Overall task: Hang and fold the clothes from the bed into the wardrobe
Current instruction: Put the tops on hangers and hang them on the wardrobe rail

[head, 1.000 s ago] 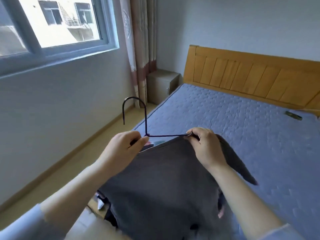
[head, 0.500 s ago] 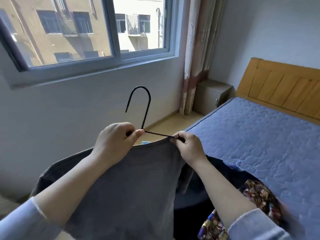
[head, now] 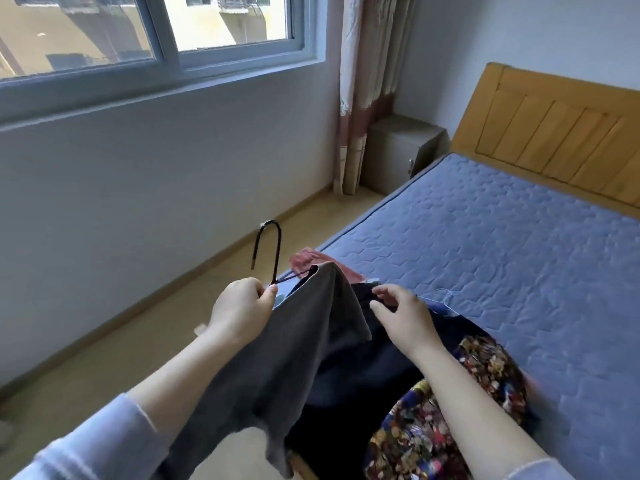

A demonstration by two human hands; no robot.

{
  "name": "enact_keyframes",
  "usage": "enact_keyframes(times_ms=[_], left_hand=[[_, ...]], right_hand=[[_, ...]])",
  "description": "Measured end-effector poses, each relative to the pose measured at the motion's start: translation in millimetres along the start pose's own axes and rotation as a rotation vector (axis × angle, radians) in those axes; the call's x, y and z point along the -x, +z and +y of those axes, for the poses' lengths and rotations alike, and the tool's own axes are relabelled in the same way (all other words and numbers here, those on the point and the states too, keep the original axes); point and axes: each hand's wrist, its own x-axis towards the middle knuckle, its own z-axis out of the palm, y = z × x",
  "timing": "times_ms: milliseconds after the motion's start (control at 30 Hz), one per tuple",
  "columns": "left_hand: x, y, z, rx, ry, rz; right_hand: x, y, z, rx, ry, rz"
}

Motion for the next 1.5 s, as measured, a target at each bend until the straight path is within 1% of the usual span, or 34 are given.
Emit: enact_keyframes(times_ms=[167,333,533,633,733,867,1067,1200,1333,1500], left_hand=[[-39.5,61.6,28.6,0.054,0.003,-0.108],[-87.5,111.1,59.6,0.083,0.030,-0.226],[-131.0,165.9,87.2,0.159,0.059,-0.467],[-142.7,192.3,100.5,0.255,0.024,-0.582],[-147.8,218.7,116.2,0.304,-0.029,-0.661],[-149.1,257.2,132.4,0.346,-0.104,-0.709],[-150.2,314.8,146.3,0.313,-0.152,-0.722],[-149.5,352.9,161.5,0.343,-0.260,-0.731],[-150.1,396.9,169.9,0.361,-0.324,-0.753],[-145.5,459.1,172.6,0.438,-0.439,-0.806]], right_hand=[[-9.2,-31.0,59.0,0.026,0.145,0.059],[-25.2,-47.8,99.2,0.032,0.283,0.119],[-47.9,-44.4,130.9,0.045,0.427,0.188],[-54.8,-40.3,151.1,0.046,0.471,0.206],[-59.2,-40.1,173.7,0.050,0.519,0.204],[-68.5,-45.4,207.8,0.057,0.559,0.193],[-88.6,-56.5,268.0,0.089,0.620,0.111],[-102.9,-67.7,307.2,0.080,0.657,0.105],[-121.6,-75.9,346.6,0.068,0.667,0.077],[-148.1,-72.8,402.3,0.142,0.688,0.042]])
